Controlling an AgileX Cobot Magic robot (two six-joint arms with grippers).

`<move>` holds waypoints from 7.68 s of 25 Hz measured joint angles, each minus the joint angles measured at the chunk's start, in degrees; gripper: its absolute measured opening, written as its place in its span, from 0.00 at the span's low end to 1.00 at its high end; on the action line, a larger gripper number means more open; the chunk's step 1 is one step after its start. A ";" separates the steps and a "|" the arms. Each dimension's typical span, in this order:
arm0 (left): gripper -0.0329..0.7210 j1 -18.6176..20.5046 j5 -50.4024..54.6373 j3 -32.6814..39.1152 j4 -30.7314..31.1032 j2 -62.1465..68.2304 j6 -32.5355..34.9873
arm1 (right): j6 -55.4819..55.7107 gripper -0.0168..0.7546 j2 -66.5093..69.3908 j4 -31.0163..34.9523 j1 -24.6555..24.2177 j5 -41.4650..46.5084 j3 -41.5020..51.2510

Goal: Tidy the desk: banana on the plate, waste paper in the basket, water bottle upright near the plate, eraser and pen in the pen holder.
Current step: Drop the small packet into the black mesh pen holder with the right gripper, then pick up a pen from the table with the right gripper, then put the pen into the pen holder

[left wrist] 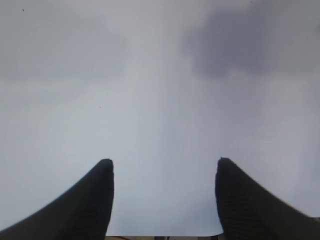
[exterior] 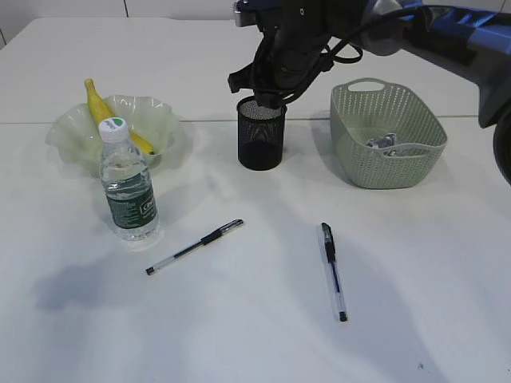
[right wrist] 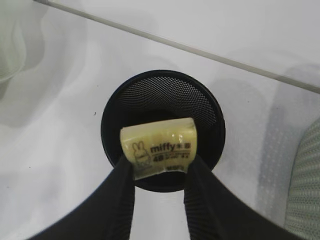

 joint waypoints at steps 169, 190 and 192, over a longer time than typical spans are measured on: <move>0.64 0.00 -1.78 0.00 -0.36 0.00 1.97 | 11.95 0.08 -24.91 3.19 1.21 -5.77 47.25; 0.64 0.00 0.90 0.00 -0.36 0.00 1.97 | 10.43 0.08 -24.15 -5.32 0.88 -37.16 34.79; 0.64 0.00 1.42 0.00 -0.36 0.00 1.97 | 10.43 0.08 -23.22 -5.56 0.38 -40.04 34.79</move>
